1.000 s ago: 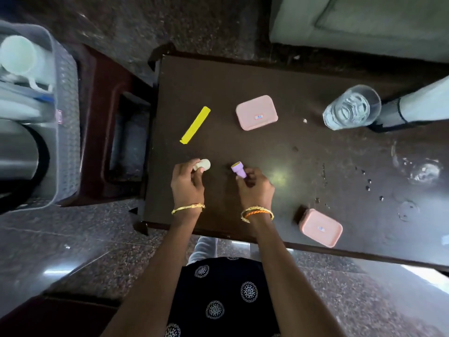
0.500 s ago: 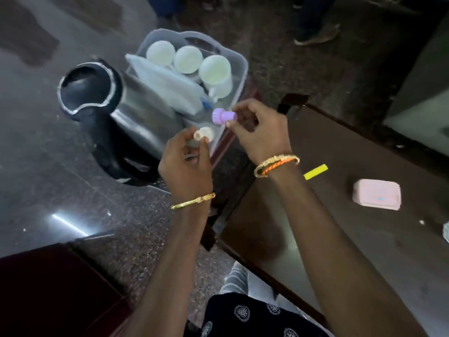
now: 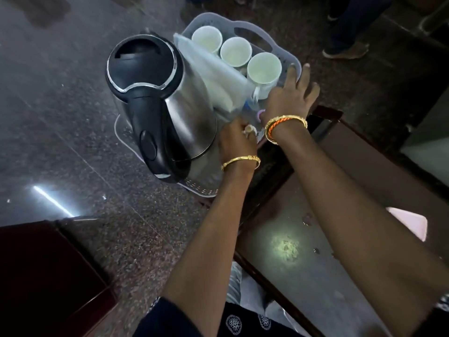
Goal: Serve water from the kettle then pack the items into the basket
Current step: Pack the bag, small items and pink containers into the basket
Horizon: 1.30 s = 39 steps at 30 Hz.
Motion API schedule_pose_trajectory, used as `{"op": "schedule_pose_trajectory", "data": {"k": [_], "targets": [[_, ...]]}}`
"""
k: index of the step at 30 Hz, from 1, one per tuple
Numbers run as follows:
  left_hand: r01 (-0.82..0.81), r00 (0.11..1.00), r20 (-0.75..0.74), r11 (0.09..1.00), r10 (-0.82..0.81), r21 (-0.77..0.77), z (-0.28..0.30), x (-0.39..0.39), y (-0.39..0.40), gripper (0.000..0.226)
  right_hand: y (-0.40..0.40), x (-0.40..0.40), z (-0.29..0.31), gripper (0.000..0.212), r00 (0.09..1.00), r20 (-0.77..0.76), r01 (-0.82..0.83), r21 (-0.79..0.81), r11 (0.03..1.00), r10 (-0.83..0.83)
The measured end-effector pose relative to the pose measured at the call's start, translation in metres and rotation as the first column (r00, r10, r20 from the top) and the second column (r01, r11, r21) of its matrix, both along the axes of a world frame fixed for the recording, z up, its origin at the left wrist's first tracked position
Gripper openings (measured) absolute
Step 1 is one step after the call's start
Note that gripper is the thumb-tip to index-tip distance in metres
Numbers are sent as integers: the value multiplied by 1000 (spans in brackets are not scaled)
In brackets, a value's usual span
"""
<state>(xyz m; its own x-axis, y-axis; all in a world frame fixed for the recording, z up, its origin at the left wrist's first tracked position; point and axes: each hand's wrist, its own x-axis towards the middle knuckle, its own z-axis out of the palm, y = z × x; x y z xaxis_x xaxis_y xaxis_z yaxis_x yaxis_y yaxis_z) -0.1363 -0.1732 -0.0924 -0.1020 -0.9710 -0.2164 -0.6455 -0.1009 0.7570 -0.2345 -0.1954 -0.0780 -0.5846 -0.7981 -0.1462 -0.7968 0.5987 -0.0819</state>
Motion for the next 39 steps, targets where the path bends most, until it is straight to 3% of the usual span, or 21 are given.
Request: {"op": "schedule_pose_trajectory", "data": {"k": [10, 12, 15, 18, 21, 24, 26, 27, 29, 32, 36, 39], "targets": [[-55, 996, -65, 998, 58, 39, -11, -16, -18, 10, -8, -6, -6, 33, 994, 102, 43, 7, 999, -44], [-57, 995, -81, 996, 63, 75, -11, -17, -20, 10, -1, -6, -4, 29, 985, 169, 54, -47, 997, -45], [-71, 991, -99, 988, 85, 140, -9, -13, -19, 29, 21, -5, 1, 27, 950, 303, 149, -235, 961, -73], [-79, 994, -67, 995, 83, 63, 1, -6, -2, 33, 54, -5, 2, 21, 856, 493, 388, -412, 825, -156], [-134, 976, -192, 981, 105, -140, 18, -10, 35, 27, 98, -5, -6, 12, 777, 583, 567, -486, 665, -237], [-115, 969, -249, 906, 12, -406, 26, -17, 76, 22, 145, -7, -22, 12, 680, 635, 712, -451, 538, -368], [3, 969, -220, 889, -117, -458, 20, -24, 102, 20, 174, -14, -36, 10, 561, 677, 818, -364, 446, -476], [95, 964, -187, 899, -191, -429, 14, -28, 113, 20, 186, -17, -44, 8, 493, 687, 862, -301, 408, -534], [319, 931, -108, 921, -349, -223, -3, -40, 133, 22, 209, -27, -61, 10, 342, 695, 927, -137, 349, -633], [550, 827, 45, 822, -561, 143, -37, -59, 147, 34, 229, -38, -84, 20, 154, 706, 947, 95, 308, -692], [683, 650, 222, 687, -726, 247, -69, -79, 154, 42, 239, -48, -99, 29, 69, 733, 929, 199, 311, -676], [707, 599, 304, 668, -741, 234, -81, -86, 160, 40, 245, -54, -101, 29, 57, 736, 955, 157, 252, -674]]}}
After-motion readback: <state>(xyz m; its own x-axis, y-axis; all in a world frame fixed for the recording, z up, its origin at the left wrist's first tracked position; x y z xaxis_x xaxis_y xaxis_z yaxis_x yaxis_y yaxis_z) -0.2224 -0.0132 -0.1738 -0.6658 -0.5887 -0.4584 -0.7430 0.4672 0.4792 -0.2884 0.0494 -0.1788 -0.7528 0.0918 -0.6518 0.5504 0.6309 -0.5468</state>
